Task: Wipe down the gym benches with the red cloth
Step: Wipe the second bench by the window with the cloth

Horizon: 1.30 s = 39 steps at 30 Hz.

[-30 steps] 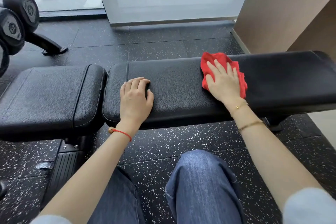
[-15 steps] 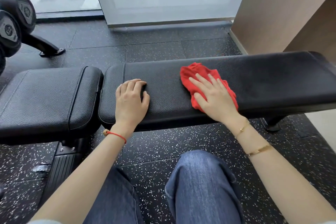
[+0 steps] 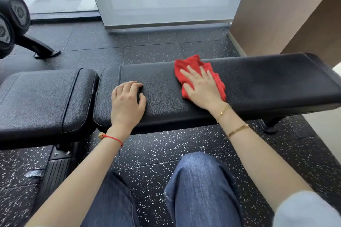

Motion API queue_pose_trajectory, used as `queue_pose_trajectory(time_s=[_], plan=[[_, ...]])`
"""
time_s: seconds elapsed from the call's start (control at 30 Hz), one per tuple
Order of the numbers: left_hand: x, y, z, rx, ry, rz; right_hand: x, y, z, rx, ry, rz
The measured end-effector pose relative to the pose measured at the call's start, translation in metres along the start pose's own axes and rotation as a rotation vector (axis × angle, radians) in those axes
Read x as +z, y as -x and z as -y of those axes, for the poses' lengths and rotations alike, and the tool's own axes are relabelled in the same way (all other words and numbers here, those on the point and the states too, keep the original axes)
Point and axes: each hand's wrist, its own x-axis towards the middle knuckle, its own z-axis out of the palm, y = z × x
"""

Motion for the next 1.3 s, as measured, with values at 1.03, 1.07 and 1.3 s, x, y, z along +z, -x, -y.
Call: queue_pose_trajectory(time_s=[1.03, 1.07, 1.3], plan=[[-0.003, 0.001, 0.002, 0.000, 0.030, 0.013, -0.004, 0.057, -0.012, -0.147, -0.045, -0.023], [-0.003, 0.001, 0.001, -0.002, 0.029, 0.015, -0.006, 0.052, -0.024, -0.090, -0.030, -0.036], [-0.004, 0.002, -0.002, -0.024, 0.021, 0.019, -0.007, -0.021, -0.022, 0.153, 0.008, -0.005]])
